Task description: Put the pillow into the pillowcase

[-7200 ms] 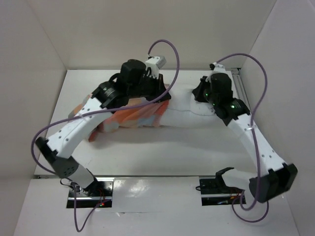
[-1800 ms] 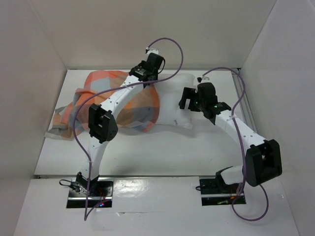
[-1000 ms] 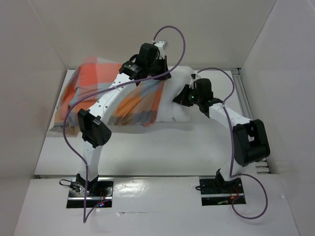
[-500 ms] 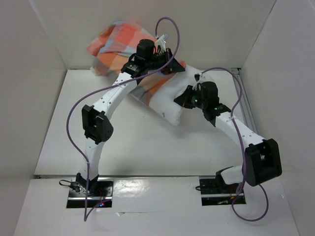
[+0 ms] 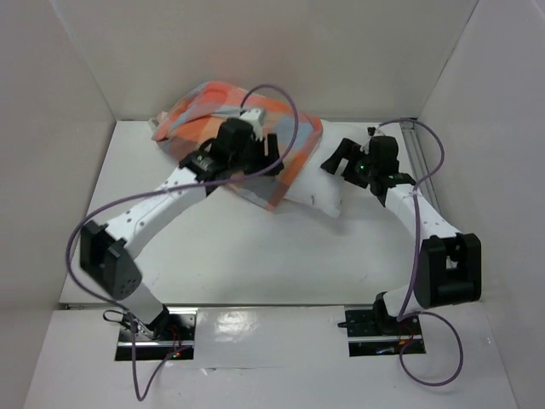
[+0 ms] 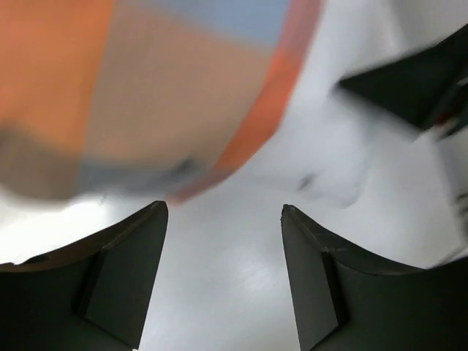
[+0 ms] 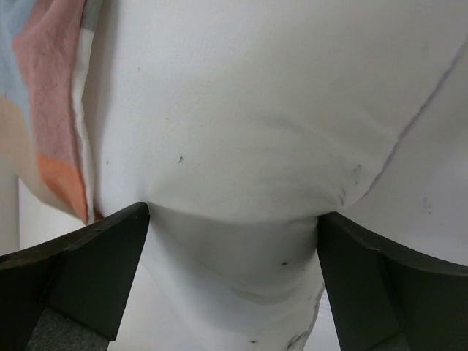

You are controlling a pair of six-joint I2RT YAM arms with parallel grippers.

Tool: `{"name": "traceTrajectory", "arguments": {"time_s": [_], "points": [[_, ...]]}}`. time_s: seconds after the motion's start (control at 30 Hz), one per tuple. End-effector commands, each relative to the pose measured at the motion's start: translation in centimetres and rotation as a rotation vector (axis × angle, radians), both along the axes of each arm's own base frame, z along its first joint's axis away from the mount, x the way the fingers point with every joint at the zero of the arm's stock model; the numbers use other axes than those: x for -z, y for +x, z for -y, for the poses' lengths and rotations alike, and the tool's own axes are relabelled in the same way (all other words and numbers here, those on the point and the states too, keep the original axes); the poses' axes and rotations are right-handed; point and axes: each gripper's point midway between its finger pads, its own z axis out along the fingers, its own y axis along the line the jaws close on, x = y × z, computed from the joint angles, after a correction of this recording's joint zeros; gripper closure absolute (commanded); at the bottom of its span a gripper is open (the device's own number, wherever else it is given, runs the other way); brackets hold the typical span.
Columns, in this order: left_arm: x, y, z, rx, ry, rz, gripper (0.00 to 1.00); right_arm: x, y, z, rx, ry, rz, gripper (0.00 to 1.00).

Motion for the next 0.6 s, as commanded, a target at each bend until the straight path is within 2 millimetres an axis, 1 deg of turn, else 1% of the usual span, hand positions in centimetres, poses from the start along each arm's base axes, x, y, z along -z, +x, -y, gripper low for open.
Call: {"name": "traceTrajectory", "arguments": {"time_s": [0.0, 0.03, 0.07, 0.1, 0.13, 0.17, 0.2, 0.23, 0.27, 0.3, 0.33, 0.37, 0.43, 0.47, 0.5, 0.53, 0.57], "points": [[5.5, -1.5, -5.6, -0.236, 0.214, 0.071, 0.24, -4.1, 0.7, 2.1, 0.136, -0.037, 0.093, 0.0], [6.3, -2.4, -4.7, -0.22, 0.208, 0.096, 0.24, -5.2, 0.1, 2.6, 0.158, -0.044, 0.12, 0.0], [9.5, -3.9, -5.3, -0.223, 0.259, 0.062, 0.22, -6.0, 0.0, 3.0, 0.182, -0.053, 0.141, 0.0], [10.5, -4.3, -5.3, -0.248, 0.269, 0.063, 0.2, -5.7, -0.4, 3.6, 0.214, -0.063, 0.129, 0.0], [11.3, -5.1, -4.6, -0.24, 0.267, 0.064, 0.19, -6.4, -1.0, 3.7, 0.215, -0.06, 0.14, 0.0], [12.4, -5.3, -4.4, -0.247, 0.254, 0.073, 0.18, -6.6, -1.2, 3.9, 0.22, -0.075, 0.147, 0.0], [13.8, -5.2, -4.4, -0.257, 0.277, 0.075, 0.18, -6.5, -1.5, 4.0, 0.22, -0.076, 0.146, 0.0], [14.6, -5.2, -4.1, -0.271, 0.282, 0.083, 0.17, -6.1, -1.9, 4.2, 0.227, -0.083, 0.133, 0.0], [15.2, -4.7, -3.9, -0.295, 0.269, 0.092, 0.17, -6.7, -2.3, 4.2, 0.224, -0.088, 0.147, 0.0], [15.9, -4.4, -4.4, -0.335, 0.3, 0.111, 0.17, -6.4, -2.6, 4.3, 0.224, -0.089, 0.143, 0.0], [16.4, -3.8, -4.4, -0.363, 0.299, 0.12, 0.17, -6.1, -2.9, 4.3, 0.223, -0.09, 0.138, 0.0], [18.2, -3.5, -4.7, -0.381, 0.332, 0.116, 0.17, -6.2, -3.1, 4.2, 0.215, -0.086, 0.138, 0.0], [18.7, -2.6, -4.2, -0.397, 0.325, 0.144, 0.15, -6.0, -3.4, 4.2, 0.209, -0.097, 0.139, 0.0], [18.8, -2.3, -3.4, -0.369, 0.316, 0.154, 0.15, -5.4, -3.7, 4.3, 0.208, -0.101, 0.12, 0.0], [19.8, -2.2, -3.1, -0.358, 0.322, 0.144, 0.15, -5.7, -3.8, 4.2, 0.197, -0.102, 0.131, 0.0], [19.6, -1.8, -2.5, -0.345, 0.309, 0.154, 0.15, -5.7, -3.8, 4.2, 0.196, -0.102, 0.131, 0.0], [19.5, -1.4, -1.8, -0.338, 0.292, 0.159, 0.15, -5.2, -4.0, 4.2, 0.196, -0.104, 0.121, 0.0]]}}
